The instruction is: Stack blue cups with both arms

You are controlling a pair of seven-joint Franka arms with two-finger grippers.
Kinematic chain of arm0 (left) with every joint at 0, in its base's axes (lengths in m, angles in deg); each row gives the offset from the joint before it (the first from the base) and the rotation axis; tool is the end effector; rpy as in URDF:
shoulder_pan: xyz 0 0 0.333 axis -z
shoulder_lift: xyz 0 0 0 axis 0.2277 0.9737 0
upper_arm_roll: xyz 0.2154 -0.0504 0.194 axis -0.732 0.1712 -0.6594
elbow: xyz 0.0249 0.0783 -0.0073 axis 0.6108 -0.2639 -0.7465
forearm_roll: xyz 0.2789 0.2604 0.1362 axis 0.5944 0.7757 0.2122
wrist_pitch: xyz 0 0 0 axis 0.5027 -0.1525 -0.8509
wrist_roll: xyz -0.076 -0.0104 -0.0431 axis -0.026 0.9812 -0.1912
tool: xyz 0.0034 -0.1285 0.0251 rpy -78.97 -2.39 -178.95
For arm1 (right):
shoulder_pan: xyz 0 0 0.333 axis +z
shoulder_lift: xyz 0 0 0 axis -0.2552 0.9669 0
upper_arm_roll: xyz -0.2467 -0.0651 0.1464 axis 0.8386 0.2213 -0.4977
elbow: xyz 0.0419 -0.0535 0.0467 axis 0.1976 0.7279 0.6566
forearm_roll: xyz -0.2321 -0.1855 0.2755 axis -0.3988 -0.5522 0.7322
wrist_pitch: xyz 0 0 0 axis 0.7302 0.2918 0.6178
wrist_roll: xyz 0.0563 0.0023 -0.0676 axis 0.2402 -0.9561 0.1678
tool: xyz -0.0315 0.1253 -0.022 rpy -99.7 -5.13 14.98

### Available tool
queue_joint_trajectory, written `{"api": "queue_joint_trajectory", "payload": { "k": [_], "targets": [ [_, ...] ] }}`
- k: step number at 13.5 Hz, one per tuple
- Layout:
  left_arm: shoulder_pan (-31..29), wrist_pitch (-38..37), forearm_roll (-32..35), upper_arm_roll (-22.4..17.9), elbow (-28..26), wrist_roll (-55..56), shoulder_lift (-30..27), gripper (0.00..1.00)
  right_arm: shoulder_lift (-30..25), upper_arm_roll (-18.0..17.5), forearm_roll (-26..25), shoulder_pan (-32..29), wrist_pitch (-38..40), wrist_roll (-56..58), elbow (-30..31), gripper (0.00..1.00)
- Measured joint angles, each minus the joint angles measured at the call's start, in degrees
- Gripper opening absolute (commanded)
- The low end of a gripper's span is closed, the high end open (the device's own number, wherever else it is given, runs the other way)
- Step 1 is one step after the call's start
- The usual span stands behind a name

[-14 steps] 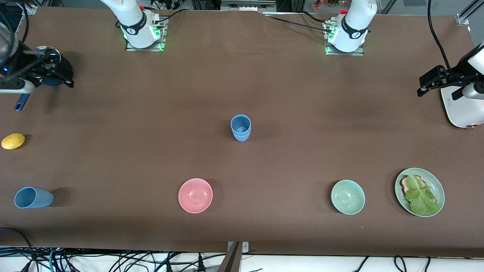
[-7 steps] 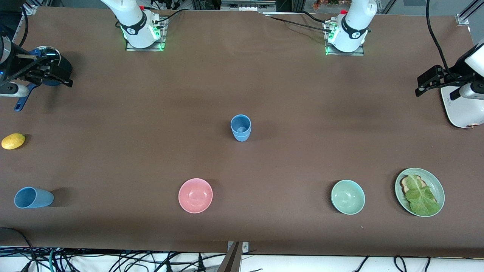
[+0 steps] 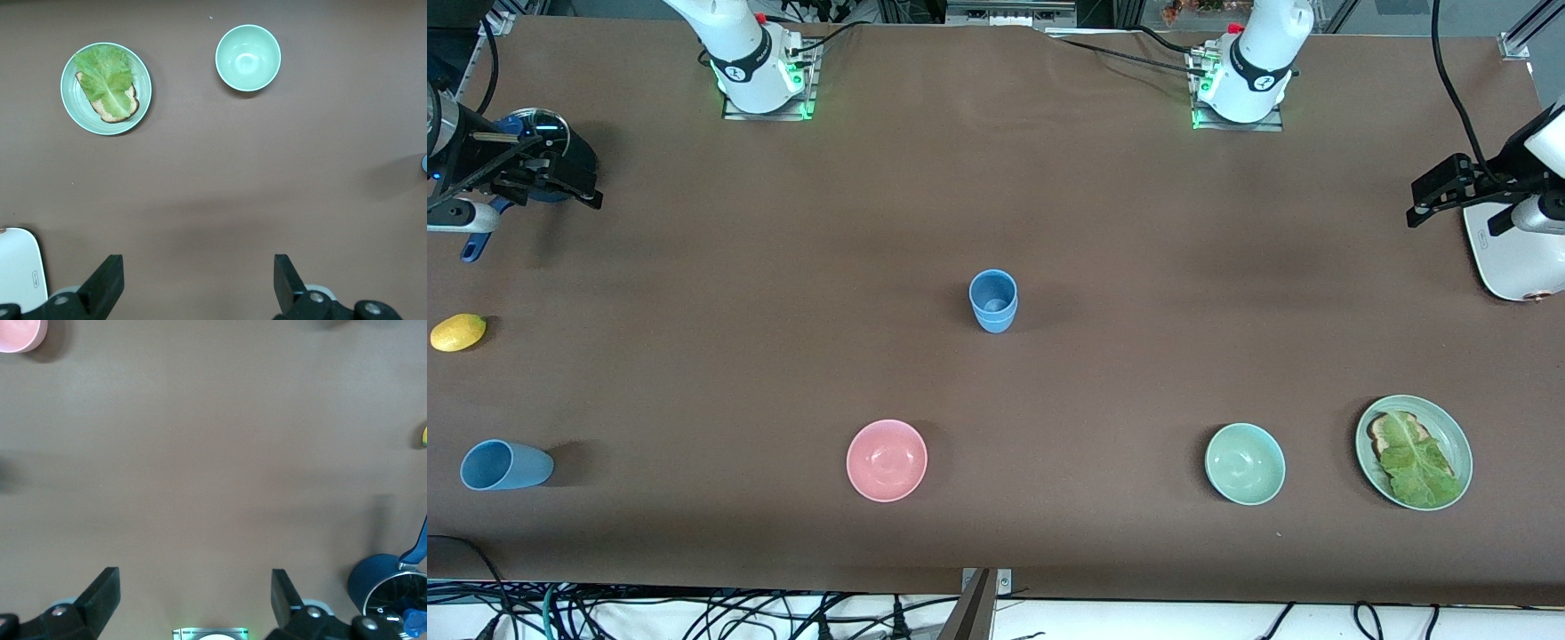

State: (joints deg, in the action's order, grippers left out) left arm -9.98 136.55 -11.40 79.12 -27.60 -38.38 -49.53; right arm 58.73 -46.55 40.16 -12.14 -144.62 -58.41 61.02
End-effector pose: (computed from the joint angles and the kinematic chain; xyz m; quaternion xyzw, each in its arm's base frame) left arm 0.5657 0.0079 0.5772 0.9990 -0.0445 0.0075 0.0059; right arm 0.5506 -0.0007 0.5412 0.9984 -0.0175 -0.0530 0.0019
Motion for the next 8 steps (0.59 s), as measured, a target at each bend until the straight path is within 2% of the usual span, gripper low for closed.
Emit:
{"api": "queue_joint_trajectory", "payload": {
  "k": [8],
  "targets": [
    [-0.08,0.0,0.0,-0.02,0.0,0.16,0.27,0.99,0.02,0.01,0.0,-0.02,-0.35,-0.05,0.0,1.0]
  ]
}}
